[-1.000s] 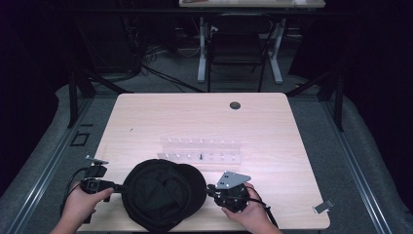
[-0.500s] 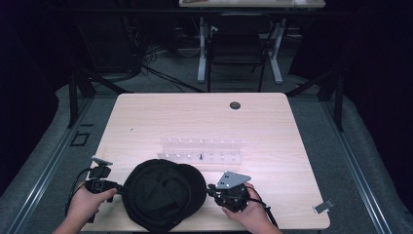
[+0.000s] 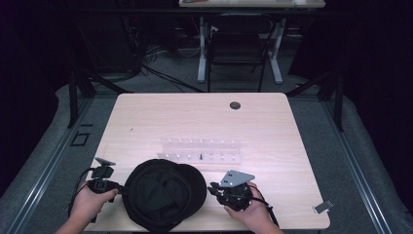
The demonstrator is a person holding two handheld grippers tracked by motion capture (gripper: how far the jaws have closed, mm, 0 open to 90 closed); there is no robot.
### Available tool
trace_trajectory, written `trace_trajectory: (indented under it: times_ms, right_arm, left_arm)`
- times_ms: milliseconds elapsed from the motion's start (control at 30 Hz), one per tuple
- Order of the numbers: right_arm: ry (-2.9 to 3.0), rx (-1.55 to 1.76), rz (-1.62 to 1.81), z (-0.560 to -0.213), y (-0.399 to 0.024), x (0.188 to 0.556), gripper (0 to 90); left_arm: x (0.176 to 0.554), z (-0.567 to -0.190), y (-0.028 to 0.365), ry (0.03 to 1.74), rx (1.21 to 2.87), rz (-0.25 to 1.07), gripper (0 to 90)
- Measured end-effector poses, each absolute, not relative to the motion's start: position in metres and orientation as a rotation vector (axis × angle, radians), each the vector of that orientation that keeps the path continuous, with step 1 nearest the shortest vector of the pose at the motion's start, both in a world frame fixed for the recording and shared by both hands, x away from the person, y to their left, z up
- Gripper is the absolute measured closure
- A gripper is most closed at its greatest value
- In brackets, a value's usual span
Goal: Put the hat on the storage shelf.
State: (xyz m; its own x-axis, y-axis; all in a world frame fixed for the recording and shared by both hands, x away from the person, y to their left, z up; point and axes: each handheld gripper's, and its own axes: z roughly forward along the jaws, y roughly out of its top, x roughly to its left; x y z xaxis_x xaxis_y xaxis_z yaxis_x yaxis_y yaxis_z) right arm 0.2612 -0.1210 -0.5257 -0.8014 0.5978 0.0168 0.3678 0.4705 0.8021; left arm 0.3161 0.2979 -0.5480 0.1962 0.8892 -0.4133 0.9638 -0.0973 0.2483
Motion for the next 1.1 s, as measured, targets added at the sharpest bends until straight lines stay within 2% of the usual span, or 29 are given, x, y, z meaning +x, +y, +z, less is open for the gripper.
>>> trace_trajectory:
  times_ms: [400, 1100]
  right_arm:
    - [2.419, 0.877, 1.266, -0.525, -0.134, 0.263, 73.7]
    - [2.400, 0.947, 1.252, -0.526, -0.154, 0.267, 63.4]
  left_arm:
    - [0.319, -0.536, 0.298, 1.731, 2.003, -0.253, 85.1]
    - [0.318, -0.483, 0.292, 1.676, 1.953, -0.325, 85.2]
